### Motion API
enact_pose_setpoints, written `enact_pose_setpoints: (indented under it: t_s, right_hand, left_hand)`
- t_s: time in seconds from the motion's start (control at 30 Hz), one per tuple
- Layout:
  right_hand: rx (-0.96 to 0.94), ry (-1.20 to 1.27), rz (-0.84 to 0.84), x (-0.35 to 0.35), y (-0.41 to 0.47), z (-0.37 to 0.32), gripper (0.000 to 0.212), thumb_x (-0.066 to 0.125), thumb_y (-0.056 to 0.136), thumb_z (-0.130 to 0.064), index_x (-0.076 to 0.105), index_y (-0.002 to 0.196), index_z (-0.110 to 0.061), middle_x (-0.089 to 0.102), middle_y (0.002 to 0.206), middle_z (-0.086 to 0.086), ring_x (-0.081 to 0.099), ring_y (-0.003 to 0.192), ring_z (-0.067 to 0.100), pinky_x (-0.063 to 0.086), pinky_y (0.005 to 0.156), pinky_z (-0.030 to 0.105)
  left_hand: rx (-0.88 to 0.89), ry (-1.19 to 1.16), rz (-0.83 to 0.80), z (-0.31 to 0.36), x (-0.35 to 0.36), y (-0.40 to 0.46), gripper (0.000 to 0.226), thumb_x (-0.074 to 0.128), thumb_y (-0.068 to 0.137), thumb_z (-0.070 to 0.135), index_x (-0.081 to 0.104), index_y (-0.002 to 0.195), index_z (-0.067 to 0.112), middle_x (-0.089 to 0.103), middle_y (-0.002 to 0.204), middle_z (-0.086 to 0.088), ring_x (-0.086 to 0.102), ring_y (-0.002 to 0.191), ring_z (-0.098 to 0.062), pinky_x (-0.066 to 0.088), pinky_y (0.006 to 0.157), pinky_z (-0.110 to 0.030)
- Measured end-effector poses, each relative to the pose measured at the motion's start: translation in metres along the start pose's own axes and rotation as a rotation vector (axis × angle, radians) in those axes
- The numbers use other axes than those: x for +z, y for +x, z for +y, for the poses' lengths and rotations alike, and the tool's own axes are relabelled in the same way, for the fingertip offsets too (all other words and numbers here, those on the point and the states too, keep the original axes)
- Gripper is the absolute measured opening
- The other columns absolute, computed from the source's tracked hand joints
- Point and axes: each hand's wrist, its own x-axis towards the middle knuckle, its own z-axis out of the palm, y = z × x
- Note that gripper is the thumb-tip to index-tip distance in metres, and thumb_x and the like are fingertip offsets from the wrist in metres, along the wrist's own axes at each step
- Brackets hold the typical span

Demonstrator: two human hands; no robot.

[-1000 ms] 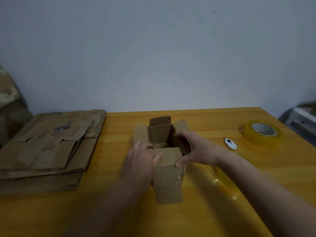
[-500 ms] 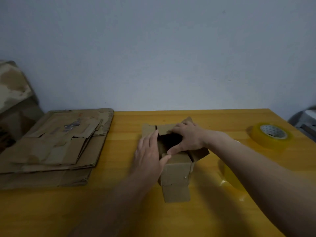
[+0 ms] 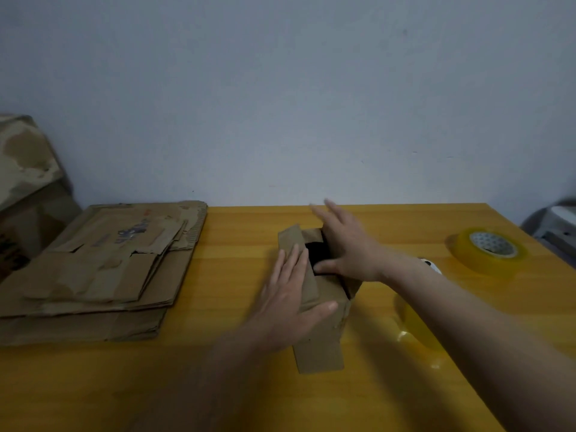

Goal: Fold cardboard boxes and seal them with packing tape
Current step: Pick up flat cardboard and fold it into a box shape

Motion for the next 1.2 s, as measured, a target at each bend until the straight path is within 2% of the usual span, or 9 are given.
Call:
enact_pose_setpoints:
  t_s: [0.13,0.23,0.37,0.53,0.6,0.7,0.87,1.0,1.2]
  right_hand:
    - [0.244,0.597,0.125,-0.001,-0.019,-0.01,0.075,0.046,0.094,-0.05,0.014,0.152,-0.017,0.021,0.157,0.0,0.024,0.143,0.019,0.025,0.113,0.035]
    - [0.218,0.532,-0.056,0.017,-0.033,-0.013,0.056,0.031,0.1,-0.048,0.036,0.146,-0.017,0.033,0.153,0.003,0.031,0.139,0.018,0.024,0.116,0.037]
    - [0.243,0.413,-0.079,0.045,-0.036,-0.011,0.048,0.041,0.101,-0.036,0.035,0.147,-0.024,0.027,0.154,0.004,0.029,0.14,0.023,0.026,0.115,0.036]
    - [0.218,0.621,-0.178,0.027,-0.042,0.0,0.038,0.047,0.099,-0.013,0.052,0.136,-0.022,0.051,0.128,-0.005,0.053,0.105,0.005,0.046,0.08,0.009]
    - [0.205,0.621,-0.184,0.017,-0.044,0.007,0.032,0.052,0.096,-0.008,0.065,0.122,-0.023,0.052,0.128,-0.006,0.053,0.107,0.004,0.046,0.088,0.016]
    - [0.18,0.619,-0.13,0.014,-0.048,0.013,0.026,0.057,0.092,-0.004,0.071,0.112,-0.014,0.053,0.131,-0.002,0.049,0.115,0.005,0.041,0.103,0.029]
    - [0.177,0.689,-0.053,0.024,-0.051,0.013,0.015,0.055,0.094,-0.005,0.063,0.106,-0.002,0.062,0.106,-0.003,0.059,0.095,0.007,0.047,0.075,0.013]
    - [0.388,0.607,0.178,0.03,-0.049,0.013,0.017,0.052,0.097,-0.022,0.053,0.108,-0.01,0.056,0.108,0.005,0.053,0.102,0.021,0.046,0.086,0.034]
    - [0.442,0.573,0.172,0.029,-0.051,0.021,0.039,0.036,0.103,-0.015,0.04,0.142,-0.013,0.043,0.143,0.005,0.039,0.131,0.019,0.033,0.1,0.026]
  left_hand:
    - [-0.094,0.103,-0.063,0.0,-0.001,0.002,0.099,0.049,0.089,0.064,-0.017,0.152,0.026,-0.039,0.152,0.006,-0.037,0.139,-0.013,-0.002,0.121,-0.046]
    - [-0.215,0.051,-0.1,0.009,0.0,0.001,0.103,0.057,0.086,0.06,-0.015,0.153,0.028,-0.042,0.15,-0.005,-0.027,0.144,-0.028,0.006,0.12,-0.047]
    - [-0.325,0.031,-0.118,0.015,-0.002,0.004,0.106,0.062,0.083,0.06,-0.013,0.153,0.034,0.008,0.158,-0.011,0.026,0.141,-0.032,0.035,0.11,-0.041]
    - [-0.296,0.086,-0.241,0.023,-0.008,-0.008,0.113,0.072,0.082,0.045,-0.014,0.153,0.028,0.029,0.148,-0.006,0.036,0.132,-0.024,0.039,0.106,-0.036]
    - [-0.191,0.205,-0.197,0.028,-0.012,-0.015,0.099,0.071,0.084,0.041,0.005,0.156,0.023,0.041,0.137,-0.002,0.042,0.123,-0.018,0.04,0.099,-0.029]
    - [0.046,0.49,0.056,0.017,-0.029,-0.014,0.068,0.061,0.083,0.06,0.04,0.143,0.036,0.039,0.126,0.005,0.036,0.114,-0.013,0.034,0.096,-0.026]
    - [0.153,0.592,-0.166,-0.01,-0.023,0.0,0.091,0.024,0.077,0.081,-0.015,0.148,0.04,-0.016,0.16,0.01,-0.019,0.147,-0.015,-0.015,0.117,-0.042]
    - [-0.053,0.596,-0.045,0.007,-0.006,-0.001,0.086,0.02,0.084,0.079,-0.01,0.152,0.035,-0.011,0.162,0.001,-0.01,0.149,-0.021,-0.005,0.119,-0.052]
    - [-0.165,0.752,0.096,0.054,0.016,0.003,0.083,0.023,0.083,0.081,0.013,0.153,0.036,0.034,0.145,-0.015,0.027,0.133,-0.034,0.002,0.117,-0.057]
